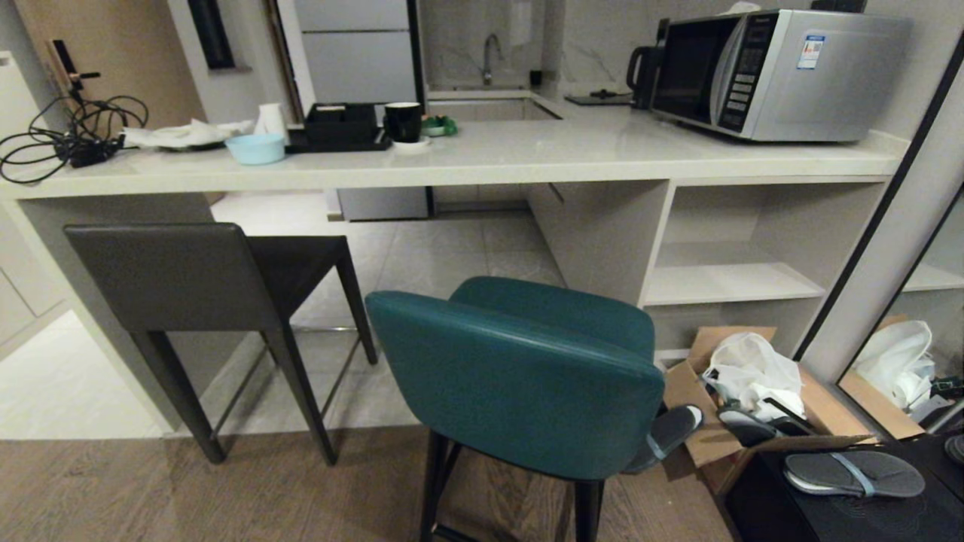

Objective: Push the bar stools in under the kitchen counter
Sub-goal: Pull the gray chair out from under the dining table

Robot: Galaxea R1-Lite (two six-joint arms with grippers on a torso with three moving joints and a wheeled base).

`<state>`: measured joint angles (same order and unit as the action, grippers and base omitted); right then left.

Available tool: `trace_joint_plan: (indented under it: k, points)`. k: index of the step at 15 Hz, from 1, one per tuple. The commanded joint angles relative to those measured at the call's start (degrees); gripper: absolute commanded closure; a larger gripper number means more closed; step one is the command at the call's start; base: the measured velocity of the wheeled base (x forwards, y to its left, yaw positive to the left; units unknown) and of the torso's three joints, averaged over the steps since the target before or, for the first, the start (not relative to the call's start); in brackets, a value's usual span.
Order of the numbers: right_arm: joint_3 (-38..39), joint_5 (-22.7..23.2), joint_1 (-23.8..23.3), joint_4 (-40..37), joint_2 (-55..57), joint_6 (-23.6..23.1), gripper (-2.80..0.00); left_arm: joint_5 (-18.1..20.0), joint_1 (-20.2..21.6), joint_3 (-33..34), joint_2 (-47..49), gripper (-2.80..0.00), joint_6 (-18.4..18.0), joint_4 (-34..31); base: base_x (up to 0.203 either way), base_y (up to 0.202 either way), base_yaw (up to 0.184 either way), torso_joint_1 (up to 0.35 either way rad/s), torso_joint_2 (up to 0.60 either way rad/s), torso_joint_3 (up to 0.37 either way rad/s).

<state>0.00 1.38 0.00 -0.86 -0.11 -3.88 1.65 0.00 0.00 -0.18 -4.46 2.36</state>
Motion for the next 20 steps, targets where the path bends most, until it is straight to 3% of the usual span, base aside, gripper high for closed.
trace_joint_plan:
  k: [1, 20]
  points:
    - [0.1, 0.0, 0.0, 0.0, 0.1, 0.1, 0.0, 0.0, 0.0, 1.1, 0.2, 0.0, 0.0, 0.0, -0.002, 0.081, 0.0, 0.002, 0.01, 0.002]
    - [0.1, -0.1, 0.0, 0.0, 0.1, 0.2, 0.0, -0.9, 0.0, 1.1, 0.2, 0.0, 1.5, 0.1, 0.0, 0.194, -0.001, 0.002, 0.0, 0.003]
